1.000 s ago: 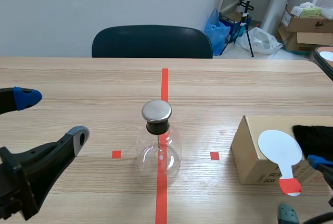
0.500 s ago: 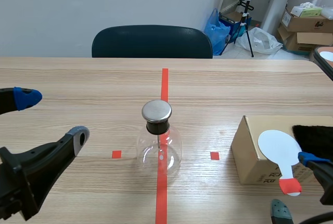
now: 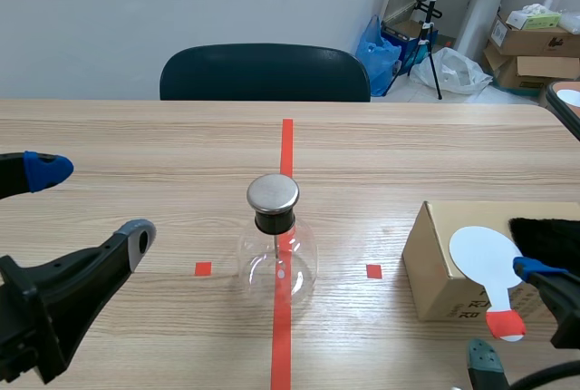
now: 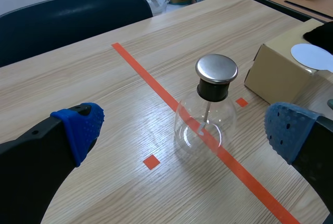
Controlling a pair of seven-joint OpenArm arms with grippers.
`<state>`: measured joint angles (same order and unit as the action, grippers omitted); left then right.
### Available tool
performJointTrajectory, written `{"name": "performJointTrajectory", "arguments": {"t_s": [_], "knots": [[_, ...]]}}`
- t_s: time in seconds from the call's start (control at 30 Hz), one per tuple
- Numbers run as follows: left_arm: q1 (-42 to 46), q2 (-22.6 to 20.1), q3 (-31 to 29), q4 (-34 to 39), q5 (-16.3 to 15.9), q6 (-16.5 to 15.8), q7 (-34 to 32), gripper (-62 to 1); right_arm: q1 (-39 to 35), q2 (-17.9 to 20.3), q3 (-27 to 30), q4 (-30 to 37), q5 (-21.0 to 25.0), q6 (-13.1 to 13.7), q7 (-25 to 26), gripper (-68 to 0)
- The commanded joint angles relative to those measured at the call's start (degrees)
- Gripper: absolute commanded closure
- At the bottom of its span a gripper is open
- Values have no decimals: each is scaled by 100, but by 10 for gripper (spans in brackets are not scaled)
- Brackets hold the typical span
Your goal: Do the electroscope experiment
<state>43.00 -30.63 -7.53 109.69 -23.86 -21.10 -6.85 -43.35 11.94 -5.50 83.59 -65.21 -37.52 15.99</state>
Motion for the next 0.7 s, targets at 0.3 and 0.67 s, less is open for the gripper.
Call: {"name": "performJointTrajectory", "arguments": {"t_s": [0.3,0.67], "knots": [[-2,0,44,87,-39,-7,-63,-623,50,107,17,76,-125,-61,-175,-679],[-2,0,44,87,-39,-4,-63,-623,52,107,17,76,-127,-61,-168,-176]]}}
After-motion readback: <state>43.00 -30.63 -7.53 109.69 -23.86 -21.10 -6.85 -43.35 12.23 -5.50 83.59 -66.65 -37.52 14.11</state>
